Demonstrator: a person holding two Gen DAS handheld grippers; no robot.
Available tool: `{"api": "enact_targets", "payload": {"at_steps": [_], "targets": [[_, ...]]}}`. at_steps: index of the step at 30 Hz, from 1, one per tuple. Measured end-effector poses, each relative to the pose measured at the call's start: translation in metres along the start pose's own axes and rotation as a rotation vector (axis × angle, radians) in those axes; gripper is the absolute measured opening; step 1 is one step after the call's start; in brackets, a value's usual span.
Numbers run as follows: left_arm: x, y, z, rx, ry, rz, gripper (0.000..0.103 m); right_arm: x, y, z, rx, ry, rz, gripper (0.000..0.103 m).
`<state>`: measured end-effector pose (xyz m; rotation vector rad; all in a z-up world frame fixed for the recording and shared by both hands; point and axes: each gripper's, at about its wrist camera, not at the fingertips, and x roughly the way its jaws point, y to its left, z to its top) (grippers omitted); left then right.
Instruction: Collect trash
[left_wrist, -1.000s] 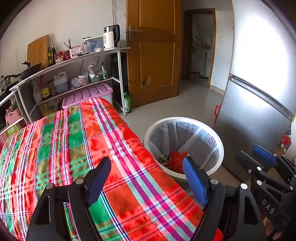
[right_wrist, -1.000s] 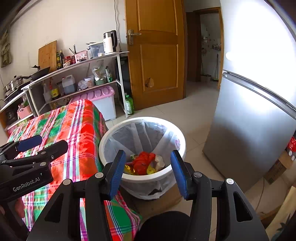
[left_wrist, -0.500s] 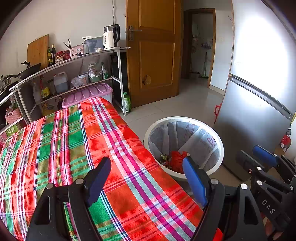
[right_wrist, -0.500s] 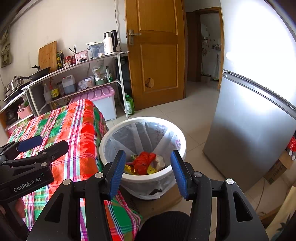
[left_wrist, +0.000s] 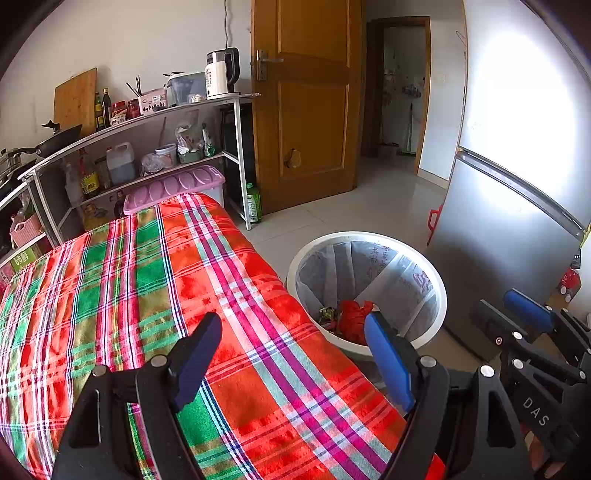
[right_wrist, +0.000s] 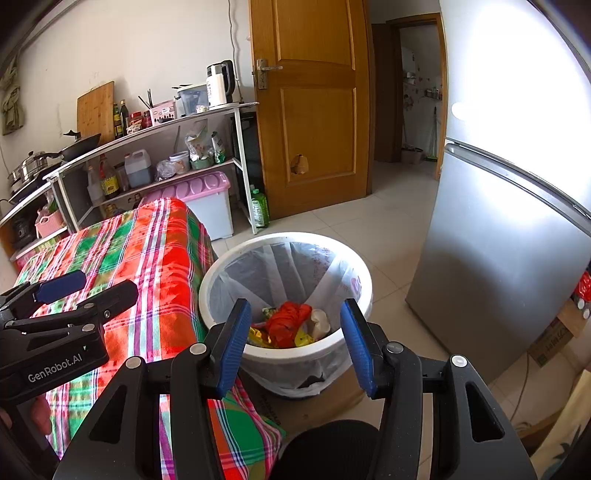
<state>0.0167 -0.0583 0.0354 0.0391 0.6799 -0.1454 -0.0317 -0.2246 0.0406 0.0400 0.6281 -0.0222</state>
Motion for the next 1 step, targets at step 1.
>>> {"api": "enact_targets", "payload": {"at_steps": [1], "targets": [[0.0001, 0.0003, -0.0002, -0.001, 0.001, 0.000, 0.081, -0.0003, -0.0001, 0.0000, 0.000, -0.001, 0.000, 0.051]]}}
